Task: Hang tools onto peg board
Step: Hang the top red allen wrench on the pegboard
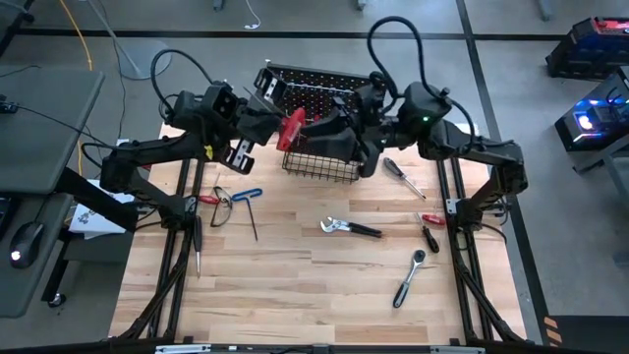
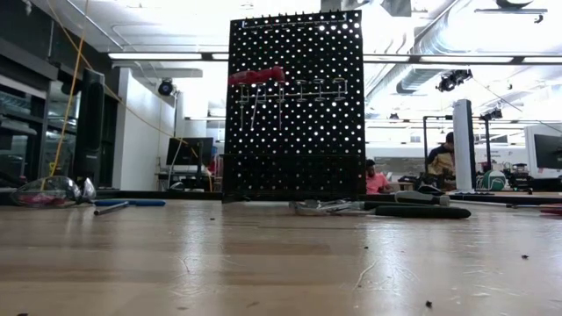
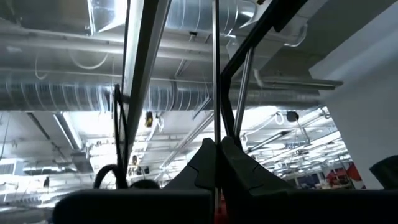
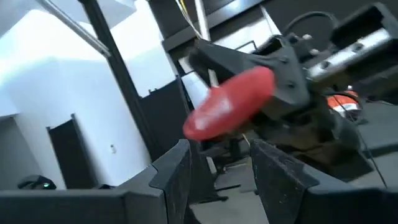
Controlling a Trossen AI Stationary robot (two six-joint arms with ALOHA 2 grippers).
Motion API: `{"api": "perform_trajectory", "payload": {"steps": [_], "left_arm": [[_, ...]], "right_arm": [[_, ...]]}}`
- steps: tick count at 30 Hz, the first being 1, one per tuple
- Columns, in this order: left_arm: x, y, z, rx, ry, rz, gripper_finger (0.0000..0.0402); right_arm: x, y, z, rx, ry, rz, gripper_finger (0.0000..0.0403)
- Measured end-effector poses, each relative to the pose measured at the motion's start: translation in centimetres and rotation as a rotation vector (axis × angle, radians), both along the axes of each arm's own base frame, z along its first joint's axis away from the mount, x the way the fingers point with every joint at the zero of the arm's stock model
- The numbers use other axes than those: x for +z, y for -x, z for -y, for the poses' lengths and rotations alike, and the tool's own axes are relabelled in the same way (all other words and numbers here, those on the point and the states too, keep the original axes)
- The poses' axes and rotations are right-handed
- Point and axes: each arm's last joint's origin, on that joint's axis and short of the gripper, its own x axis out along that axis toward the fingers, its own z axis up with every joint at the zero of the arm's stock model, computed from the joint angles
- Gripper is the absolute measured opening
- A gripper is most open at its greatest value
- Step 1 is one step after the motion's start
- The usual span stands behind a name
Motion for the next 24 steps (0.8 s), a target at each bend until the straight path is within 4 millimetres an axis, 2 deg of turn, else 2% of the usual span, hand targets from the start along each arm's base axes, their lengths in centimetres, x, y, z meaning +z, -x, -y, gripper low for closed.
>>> {"api": "perform_trajectory", "payload": {"steps": [8,15,24], "left_arm": [[0.2,0.4,0.1,0.008,-0.020,0.018,0.0000],[0.1,0.1,0.0,0.027,-0.028,0.014,0.0000],[-0.3,-0.3,-0.2,-0.021,-0.038,-0.047,0.0000]], "right_arm": [[1.0,0.3,0.1,-0.045,-0.043,0.098,0.0158],[-0.1,-1.1,0.2,-0.026,-0.104,0.059,0.0158],[0.0,-1.2,0.2,-0.024,-0.132,0.077,0.0158]]}}
